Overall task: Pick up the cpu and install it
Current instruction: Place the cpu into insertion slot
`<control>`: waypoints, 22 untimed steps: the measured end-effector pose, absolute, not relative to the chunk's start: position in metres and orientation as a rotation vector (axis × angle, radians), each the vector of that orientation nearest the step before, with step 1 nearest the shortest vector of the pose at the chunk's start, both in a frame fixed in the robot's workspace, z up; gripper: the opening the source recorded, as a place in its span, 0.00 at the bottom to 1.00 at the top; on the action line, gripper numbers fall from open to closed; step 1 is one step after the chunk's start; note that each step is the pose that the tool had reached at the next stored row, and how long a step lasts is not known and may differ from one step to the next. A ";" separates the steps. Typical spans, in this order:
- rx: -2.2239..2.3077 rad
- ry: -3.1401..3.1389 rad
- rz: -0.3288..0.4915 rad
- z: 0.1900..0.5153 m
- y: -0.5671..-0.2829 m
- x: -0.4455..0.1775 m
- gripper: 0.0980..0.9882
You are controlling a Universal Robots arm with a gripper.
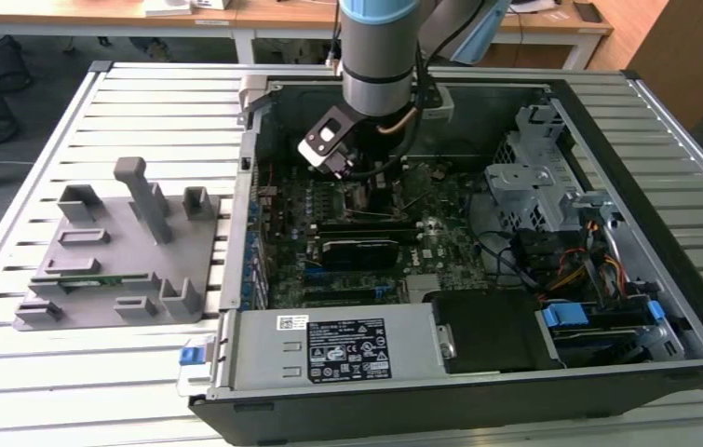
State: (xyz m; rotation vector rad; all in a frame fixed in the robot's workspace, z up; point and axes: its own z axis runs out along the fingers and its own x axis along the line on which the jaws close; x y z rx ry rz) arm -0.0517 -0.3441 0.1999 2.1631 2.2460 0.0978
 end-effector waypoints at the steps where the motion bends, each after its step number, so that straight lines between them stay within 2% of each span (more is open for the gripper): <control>1: 2.163 2.246 0.098 0.200 -0.344 -0.052 0.49; 22: 2.187 2.225 0.100 0.193 -0.344 -0.052 0.49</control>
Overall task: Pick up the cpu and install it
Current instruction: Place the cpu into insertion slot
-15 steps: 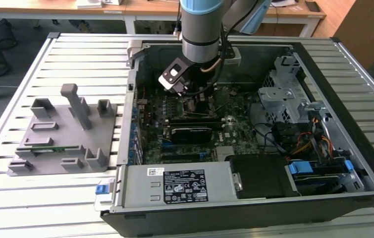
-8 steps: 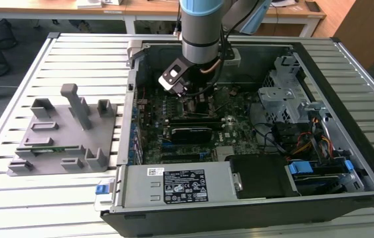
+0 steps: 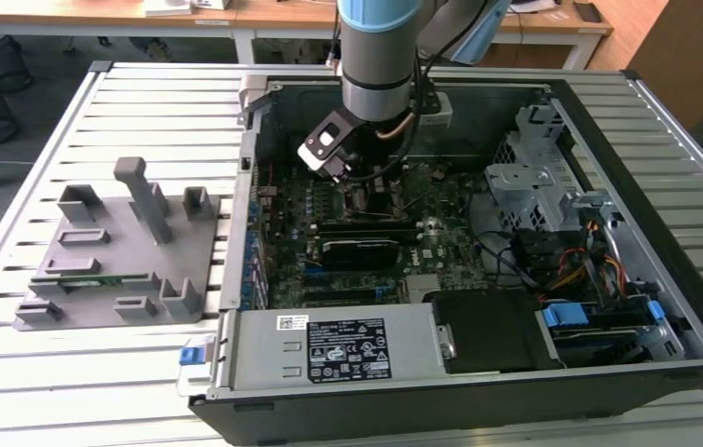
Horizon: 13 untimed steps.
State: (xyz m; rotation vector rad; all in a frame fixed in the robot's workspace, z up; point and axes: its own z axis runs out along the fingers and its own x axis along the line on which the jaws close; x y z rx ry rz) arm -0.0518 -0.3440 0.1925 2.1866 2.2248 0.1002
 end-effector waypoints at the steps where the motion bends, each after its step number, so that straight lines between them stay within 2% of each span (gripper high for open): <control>1: 2.187 2.225 0.100 0.193 -0.344 -0.052 0.49; 11: 2.187 2.224 0.101 0.192 -0.344 -0.052 0.51; 12: 2.187 2.224 0.100 0.192 -0.344 -0.052 0.58; 13: 2.187 2.224 0.101 0.192 -0.344 -0.052 0.58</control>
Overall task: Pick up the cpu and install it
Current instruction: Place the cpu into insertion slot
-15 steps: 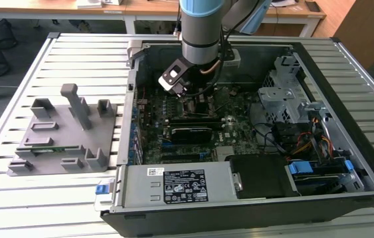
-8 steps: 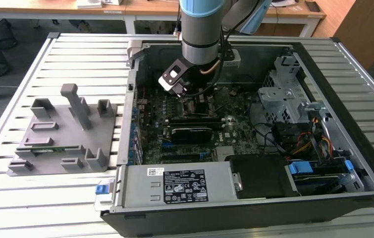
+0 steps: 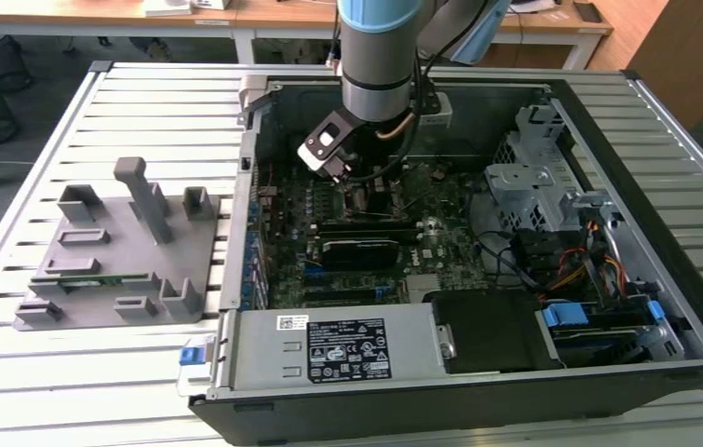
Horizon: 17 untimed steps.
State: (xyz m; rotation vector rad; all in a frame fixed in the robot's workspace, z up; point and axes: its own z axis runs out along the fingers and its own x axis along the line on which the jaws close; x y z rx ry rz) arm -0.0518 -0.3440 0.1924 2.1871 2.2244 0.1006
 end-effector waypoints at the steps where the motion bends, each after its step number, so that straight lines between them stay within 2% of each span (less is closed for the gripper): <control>1: 2.187 2.224 0.101 0.192 -0.344 -0.052 0.58; 12: 2.188 2.225 0.099 0.206 -0.344 -0.052 0.56; 14: 2.189 2.226 0.098 0.209 -0.344 -0.052 0.42; 15: 2.189 2.226 0.096 0.210 -0.344 -0.052 0.42; 17: 2.190 2.227 0.095 0.212 -0.344 -0.052 0.29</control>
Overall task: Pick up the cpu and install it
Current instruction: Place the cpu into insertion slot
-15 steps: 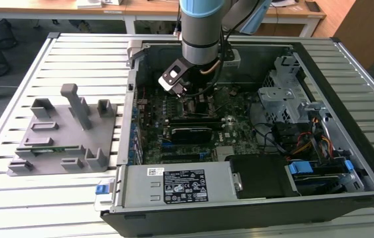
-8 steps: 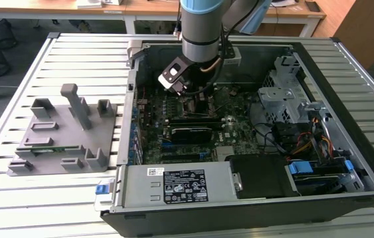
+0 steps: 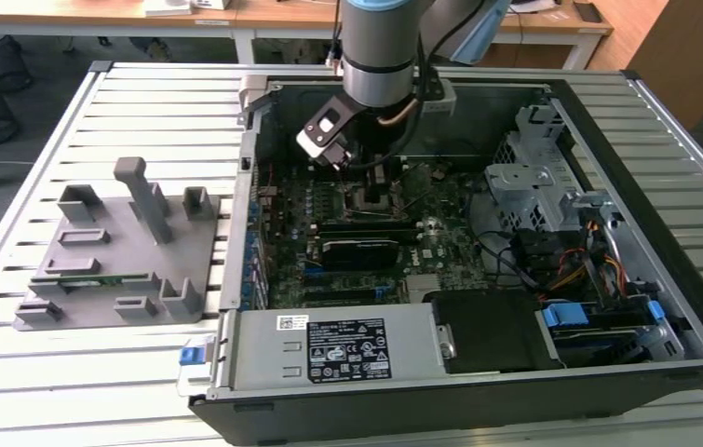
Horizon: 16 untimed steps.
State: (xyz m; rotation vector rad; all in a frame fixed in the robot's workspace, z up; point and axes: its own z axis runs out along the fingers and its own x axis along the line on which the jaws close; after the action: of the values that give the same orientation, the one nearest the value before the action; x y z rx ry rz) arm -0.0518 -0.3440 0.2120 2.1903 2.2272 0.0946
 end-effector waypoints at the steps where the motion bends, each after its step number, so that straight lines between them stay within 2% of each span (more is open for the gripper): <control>1: 2.191 2.228 0.094 0.213 -0.344 -0.052 0.29; 2: 2.191 2.228 0.093 0.214 -0.344 -0.052 0.22; 3: 2.191 2.228 0.092 0.215 -0.344 -0.052 0.22; 6: 2.193 2.230 0.090 0.218 -0.344 -0.052 0.02; 16: 2.196 2.233 0.083 0.227 -0.344 -0.052 0.01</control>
State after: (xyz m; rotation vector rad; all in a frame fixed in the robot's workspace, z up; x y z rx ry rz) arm -0.0518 -0.3440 0.2268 2.1959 2.2327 0.0834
